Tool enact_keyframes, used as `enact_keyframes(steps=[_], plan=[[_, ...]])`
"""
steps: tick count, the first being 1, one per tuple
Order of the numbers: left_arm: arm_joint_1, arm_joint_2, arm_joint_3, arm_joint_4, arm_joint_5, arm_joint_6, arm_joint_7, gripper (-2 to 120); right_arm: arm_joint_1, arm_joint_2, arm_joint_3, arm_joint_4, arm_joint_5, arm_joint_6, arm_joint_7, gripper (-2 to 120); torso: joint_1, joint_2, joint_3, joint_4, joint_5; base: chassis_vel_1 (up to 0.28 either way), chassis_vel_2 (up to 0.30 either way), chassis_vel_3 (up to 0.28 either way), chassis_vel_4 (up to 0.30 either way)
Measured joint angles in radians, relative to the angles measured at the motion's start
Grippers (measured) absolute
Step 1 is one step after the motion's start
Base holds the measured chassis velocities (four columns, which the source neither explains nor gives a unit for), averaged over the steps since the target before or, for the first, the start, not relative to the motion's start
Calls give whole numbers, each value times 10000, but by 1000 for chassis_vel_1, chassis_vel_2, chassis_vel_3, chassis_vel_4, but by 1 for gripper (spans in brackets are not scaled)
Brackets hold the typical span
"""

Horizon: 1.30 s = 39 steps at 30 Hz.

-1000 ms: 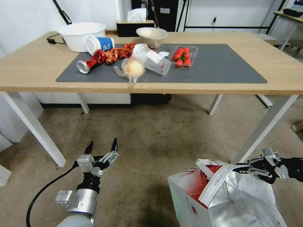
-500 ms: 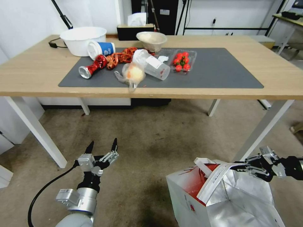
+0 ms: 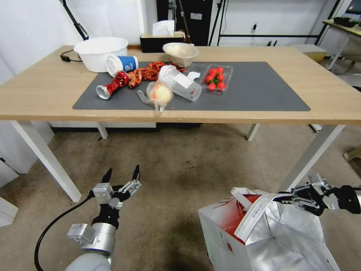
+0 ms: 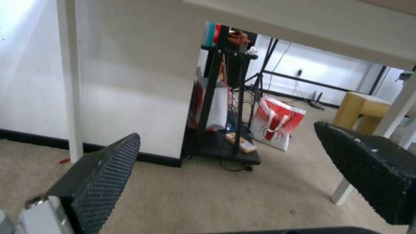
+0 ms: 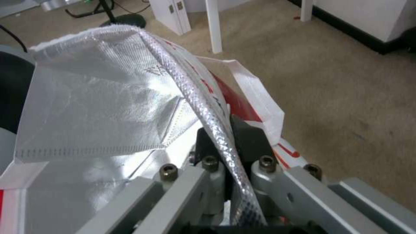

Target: Pick up the food delivery bag from the floor and place it on the table.

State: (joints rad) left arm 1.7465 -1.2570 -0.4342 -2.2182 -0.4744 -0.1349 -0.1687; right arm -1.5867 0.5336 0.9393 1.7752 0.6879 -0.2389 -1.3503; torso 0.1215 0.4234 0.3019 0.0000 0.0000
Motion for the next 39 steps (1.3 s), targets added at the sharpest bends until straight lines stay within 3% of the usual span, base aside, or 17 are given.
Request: enact_keyframes(steps=[39], plan=[[-15,78,-52,-197,-159,119,-275,100,-27,-60,0,105,-25,-18,-53,0,608,1639,1030,0,-1,0,0,0,0]])
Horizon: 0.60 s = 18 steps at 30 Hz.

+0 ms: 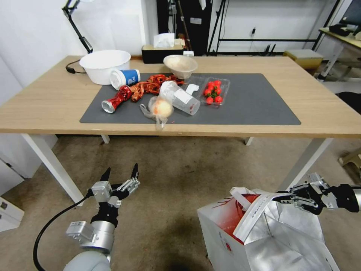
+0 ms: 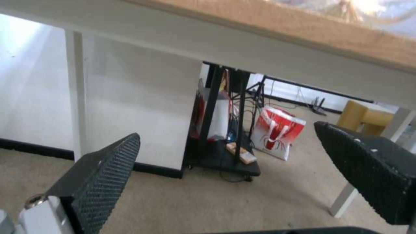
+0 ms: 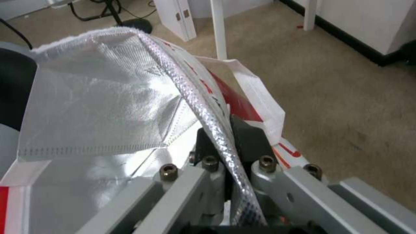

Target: Pick up the food delivery bag from the floor and place it on the table.

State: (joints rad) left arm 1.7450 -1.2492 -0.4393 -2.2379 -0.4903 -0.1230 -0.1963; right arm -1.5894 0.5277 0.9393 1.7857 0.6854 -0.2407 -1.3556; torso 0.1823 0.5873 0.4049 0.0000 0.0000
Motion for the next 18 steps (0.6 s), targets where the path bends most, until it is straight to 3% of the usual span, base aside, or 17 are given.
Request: enact_keyframes(steps=[18], plan=[[132,-37,-7,-78,58,-24,11,100,-259,169,163,145,-24,-18,-52,0,286,720,437,0,0,0,0,0,0]])
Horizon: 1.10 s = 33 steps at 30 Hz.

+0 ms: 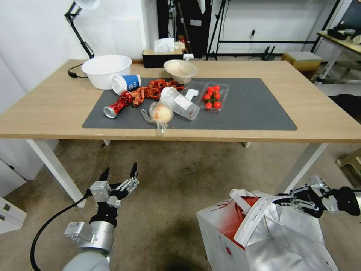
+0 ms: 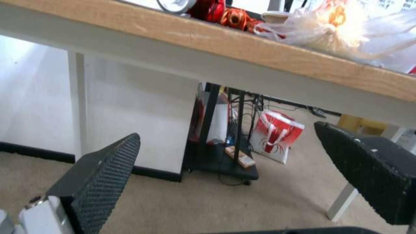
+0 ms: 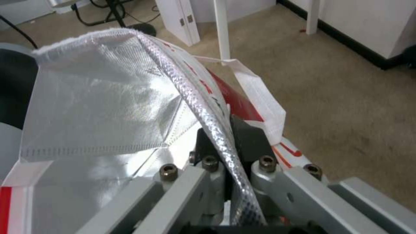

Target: Pick up the food delivery bag from the floor and place it on the table.

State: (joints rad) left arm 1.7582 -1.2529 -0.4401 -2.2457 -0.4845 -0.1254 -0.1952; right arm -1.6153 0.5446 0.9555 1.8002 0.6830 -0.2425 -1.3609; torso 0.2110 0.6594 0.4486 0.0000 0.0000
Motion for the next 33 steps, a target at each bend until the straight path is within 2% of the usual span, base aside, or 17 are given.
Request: enact_keyframes(steps=[24,33], plan=[[40,-36,-7,-94,123,-35,41,100,-159,-32,136,43,9,46,10,0,443,1087,643,0,1,0,0,0,0],[5,-13,-16,-92,116,-25,37,100,-140,-44,136,58,12,47,32,0,560,1347,785,0,1,0,0,0,0]])
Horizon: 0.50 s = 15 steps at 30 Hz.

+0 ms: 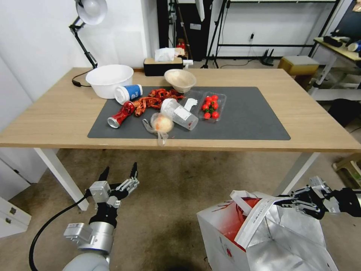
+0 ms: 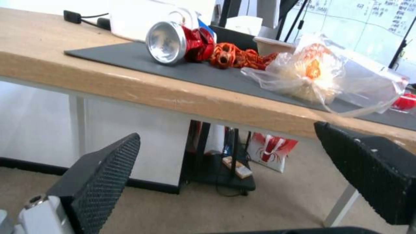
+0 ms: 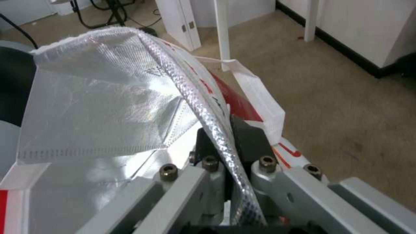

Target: Pick up the food delivery bag from the floor and place it on the table.

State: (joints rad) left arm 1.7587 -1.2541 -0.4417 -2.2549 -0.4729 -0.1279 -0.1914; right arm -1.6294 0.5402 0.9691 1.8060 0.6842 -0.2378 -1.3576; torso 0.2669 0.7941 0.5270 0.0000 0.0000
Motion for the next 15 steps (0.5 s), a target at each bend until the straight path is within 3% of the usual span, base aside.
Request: enact_keyframes(steps=[15], plan=[[-37,56,-1,18,-40,19,-46,100,-2,-9,-3,11,1,0,13,0,330,791,463,0,0,0,0,0,0]])
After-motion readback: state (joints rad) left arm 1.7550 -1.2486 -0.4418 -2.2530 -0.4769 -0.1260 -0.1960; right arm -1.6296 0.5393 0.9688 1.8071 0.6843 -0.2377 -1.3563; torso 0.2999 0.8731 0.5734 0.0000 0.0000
